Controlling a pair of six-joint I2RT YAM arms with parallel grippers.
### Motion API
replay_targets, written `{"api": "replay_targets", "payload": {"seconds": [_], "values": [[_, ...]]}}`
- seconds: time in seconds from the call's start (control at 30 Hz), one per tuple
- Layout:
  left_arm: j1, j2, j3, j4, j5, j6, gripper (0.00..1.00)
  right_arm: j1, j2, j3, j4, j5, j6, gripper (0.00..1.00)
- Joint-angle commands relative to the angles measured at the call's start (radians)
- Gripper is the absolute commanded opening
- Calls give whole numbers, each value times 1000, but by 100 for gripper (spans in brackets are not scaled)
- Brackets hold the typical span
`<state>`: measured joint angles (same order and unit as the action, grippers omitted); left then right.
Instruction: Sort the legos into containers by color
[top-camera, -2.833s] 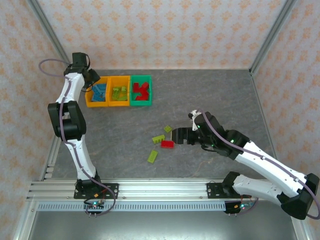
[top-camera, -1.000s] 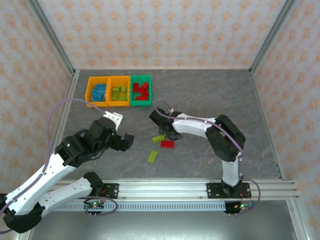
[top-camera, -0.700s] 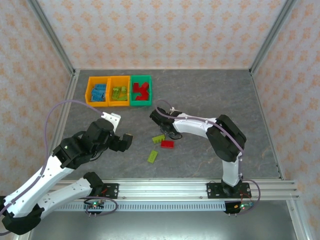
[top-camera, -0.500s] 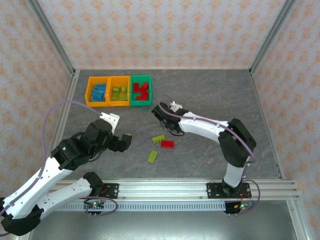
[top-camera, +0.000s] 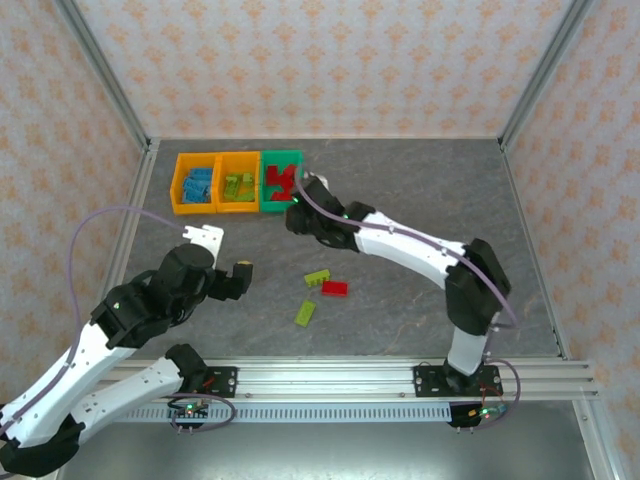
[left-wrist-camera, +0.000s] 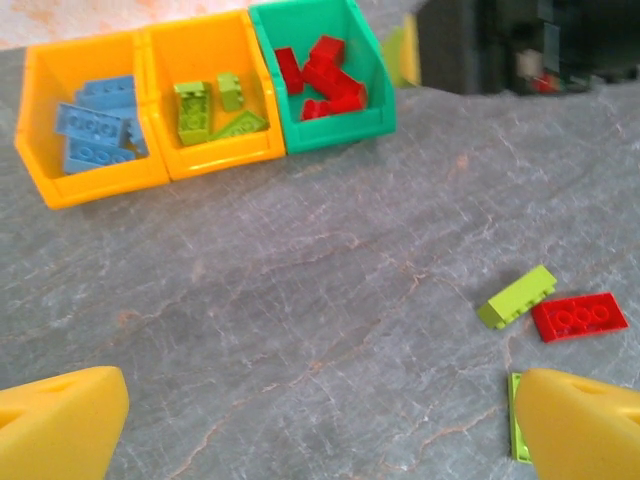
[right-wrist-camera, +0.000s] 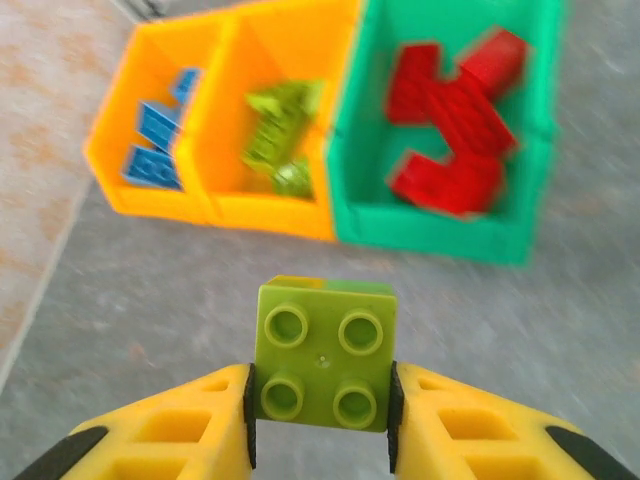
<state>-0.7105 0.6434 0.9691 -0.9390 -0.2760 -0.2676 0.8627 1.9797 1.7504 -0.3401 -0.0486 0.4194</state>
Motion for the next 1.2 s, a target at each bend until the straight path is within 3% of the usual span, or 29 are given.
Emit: {"api": "replay_targets", "payload": {"seconds": [0.0, 0.17, 0.27, 0.37, 0.67, 0.8, 0.9, 1.03, 1.17], "values": [[14, -2, -13, -38, -79, -25, 100, -21, 184, 206, -6, -34, -82, 36], [20, 9, -14, -44, -89, -27, 100, -56, 530, 718, -135, -93, -119, 37], [24, 18, -11, -48, -97, -27, 100, -62, 696, 998, -196, -128, -168, 47], [39, 24, -10, -49, -94, -24, 100, -65, 708, 1037, -181, -142, -190, 61], [94, 47, -13, -37, -55, -22, 100, -65, 361, 680, -271, -207, -202, 63], [97, 67, -15, -25, -15, -31, 100, -64, 73, 280, -222, -225, -193, 65], [97, 112, -20, 11, 97, -92, 99, -64, -177, -42, -144, -239, -191, 67], [78, 200, -110, 214, 286, -181, 96, -63, -485, -369, -121, -214, -176, 70], [5, 391, -123, 367, 341, -162, 92, -64, -770, -643, -92, -198, -133, 73]]}}
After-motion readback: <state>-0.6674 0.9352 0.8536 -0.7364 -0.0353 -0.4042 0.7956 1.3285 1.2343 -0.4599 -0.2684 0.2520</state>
